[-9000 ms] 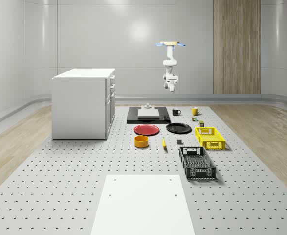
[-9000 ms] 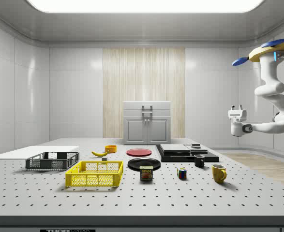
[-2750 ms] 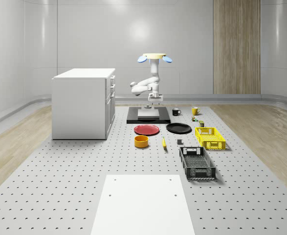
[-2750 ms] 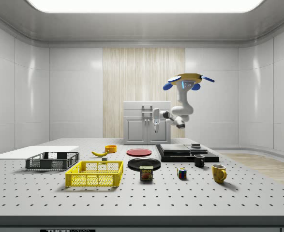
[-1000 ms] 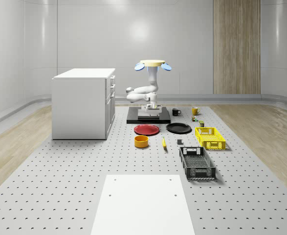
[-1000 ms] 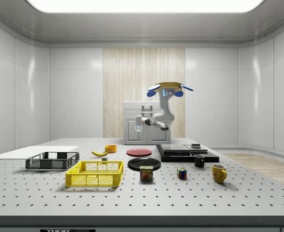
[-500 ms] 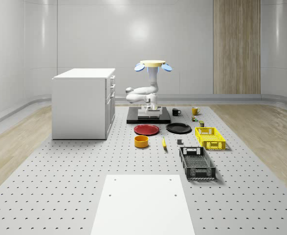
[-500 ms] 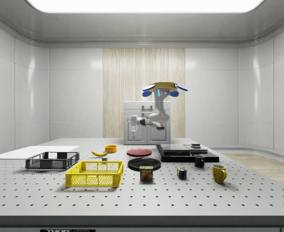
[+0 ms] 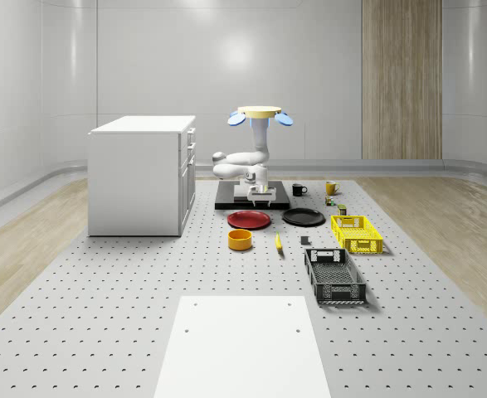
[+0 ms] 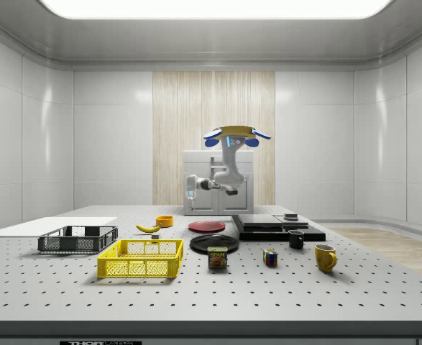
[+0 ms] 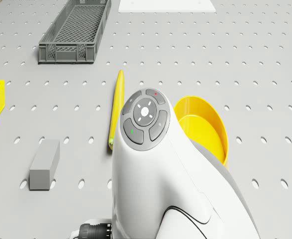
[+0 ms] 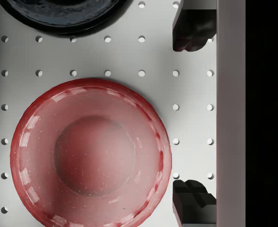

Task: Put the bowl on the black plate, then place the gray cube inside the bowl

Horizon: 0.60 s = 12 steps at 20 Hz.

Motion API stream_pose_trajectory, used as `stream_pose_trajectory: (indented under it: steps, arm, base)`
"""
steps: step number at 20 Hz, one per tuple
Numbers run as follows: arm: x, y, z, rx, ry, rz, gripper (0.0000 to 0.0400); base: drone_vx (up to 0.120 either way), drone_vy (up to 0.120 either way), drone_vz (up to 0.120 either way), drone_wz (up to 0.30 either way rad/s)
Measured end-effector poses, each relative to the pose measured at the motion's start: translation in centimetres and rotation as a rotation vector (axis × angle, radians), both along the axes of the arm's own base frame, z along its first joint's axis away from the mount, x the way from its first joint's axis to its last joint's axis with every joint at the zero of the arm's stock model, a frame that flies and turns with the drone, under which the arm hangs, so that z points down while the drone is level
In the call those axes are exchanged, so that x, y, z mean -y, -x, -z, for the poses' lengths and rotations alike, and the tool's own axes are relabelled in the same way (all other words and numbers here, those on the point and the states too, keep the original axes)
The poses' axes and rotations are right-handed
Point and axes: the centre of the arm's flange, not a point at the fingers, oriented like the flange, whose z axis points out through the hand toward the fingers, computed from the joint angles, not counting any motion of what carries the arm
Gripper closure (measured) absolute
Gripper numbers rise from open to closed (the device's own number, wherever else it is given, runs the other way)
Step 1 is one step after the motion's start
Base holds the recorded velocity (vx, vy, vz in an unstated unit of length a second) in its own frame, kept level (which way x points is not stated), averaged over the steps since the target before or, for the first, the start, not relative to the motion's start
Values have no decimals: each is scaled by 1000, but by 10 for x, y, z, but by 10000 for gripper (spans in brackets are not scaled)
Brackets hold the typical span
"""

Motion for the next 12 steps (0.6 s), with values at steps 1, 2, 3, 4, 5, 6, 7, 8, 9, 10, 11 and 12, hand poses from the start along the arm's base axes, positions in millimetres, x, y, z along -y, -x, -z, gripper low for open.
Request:
stream_pose_trajectory:
  steps: [1,2,3,4,5,6,7,8,9,10,11,12]
  arm:
    - [0,0,0,0,0,0,0]
    - [0,0,0,0,0,0,0]
    - [0,0,0,0,0,0,0]
    - [0,0,0,0,0,0,0]
    - [0,0,0,0,0,0,0]
    - [0,0,0,0,0,0,0]
    - [0,0,0,0,0,0,0]
    - [0,0,0,0,0,0,0]
    - [0,0,0,0,0,0,0]
    - [0,0,0,0,0,0,0]
    - [0,0,0,0,0,0,0]
    - [0,0,0,0,0,0,0]
  base:
    - [120,0,0,0]
    - [120,0,0,0]
    - [120,0,0,0]
    - [120,0,0,0]
    - [120,0,0,0]
    - [120,-80,0,0]
    - [120,-120,0,0]
    - [120,-120,0,0]
    - [120,-120,0,0]
    - [120,-120,0,0]
    - [120,-120,0,0]
    - [120,-40,0,0]
